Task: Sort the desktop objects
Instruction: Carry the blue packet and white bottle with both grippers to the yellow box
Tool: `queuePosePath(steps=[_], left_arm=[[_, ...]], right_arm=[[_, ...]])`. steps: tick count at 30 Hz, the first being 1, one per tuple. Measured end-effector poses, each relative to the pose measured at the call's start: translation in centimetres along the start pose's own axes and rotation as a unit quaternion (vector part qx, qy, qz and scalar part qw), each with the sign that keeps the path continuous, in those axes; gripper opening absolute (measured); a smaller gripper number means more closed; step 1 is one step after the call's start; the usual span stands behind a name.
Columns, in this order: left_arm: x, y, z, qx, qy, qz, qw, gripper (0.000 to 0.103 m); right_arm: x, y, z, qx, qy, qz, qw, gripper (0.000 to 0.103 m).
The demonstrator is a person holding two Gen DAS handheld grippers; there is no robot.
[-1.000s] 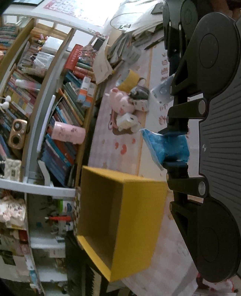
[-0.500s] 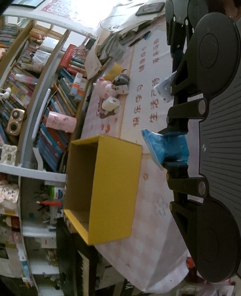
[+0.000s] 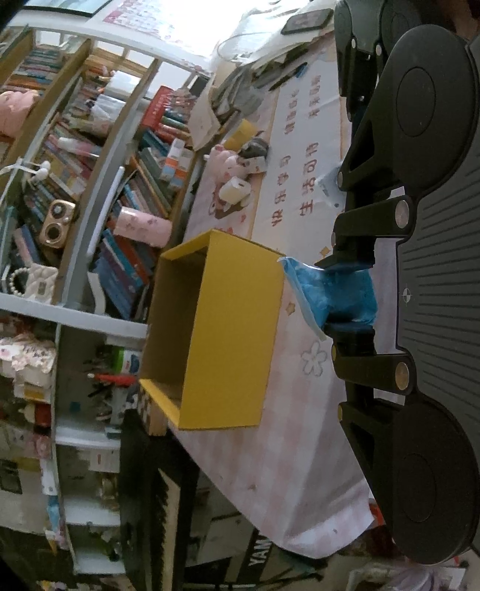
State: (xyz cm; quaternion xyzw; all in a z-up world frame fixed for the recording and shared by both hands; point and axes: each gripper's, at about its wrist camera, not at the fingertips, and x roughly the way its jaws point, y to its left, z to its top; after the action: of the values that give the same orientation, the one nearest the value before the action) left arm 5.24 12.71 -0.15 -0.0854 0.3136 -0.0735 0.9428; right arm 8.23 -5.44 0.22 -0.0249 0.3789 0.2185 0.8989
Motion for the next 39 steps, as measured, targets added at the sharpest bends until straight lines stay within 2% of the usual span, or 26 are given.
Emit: queuePosePath(steps=[12, 26, 33, 39], left_arm=[[-1.4, 1.8, -0.3, -0.016, -0.013, 0.02, 0.9996, 0.024], [-0.5, 2.2, -0.1, -0.024, 0.001, 0.024, 0.9994, 0.024], [1.1, 2.1, 1.4, -0.013, -0.008, 0.029, 0.9995, 0.024], [3.3, 2.3, 4.3, -0.017, -0.023, 0.035, 0.999, 0.024]], right_arm=[[0.6, 2.6, 1.0, -0.036, -0.004, 0.02, 0.999, 0.03], [1.7, 2.9, 0.9, -0.039, 0.012, 0.038, 0.998, 0.03], [2.8, 1.7, 2.3, -0.032, 0.007, 0.034, 0.999, 0.03], [4.5, 0.3, 5.6, -0.039, -0.011, 0.037, 0.999, 0.03]])
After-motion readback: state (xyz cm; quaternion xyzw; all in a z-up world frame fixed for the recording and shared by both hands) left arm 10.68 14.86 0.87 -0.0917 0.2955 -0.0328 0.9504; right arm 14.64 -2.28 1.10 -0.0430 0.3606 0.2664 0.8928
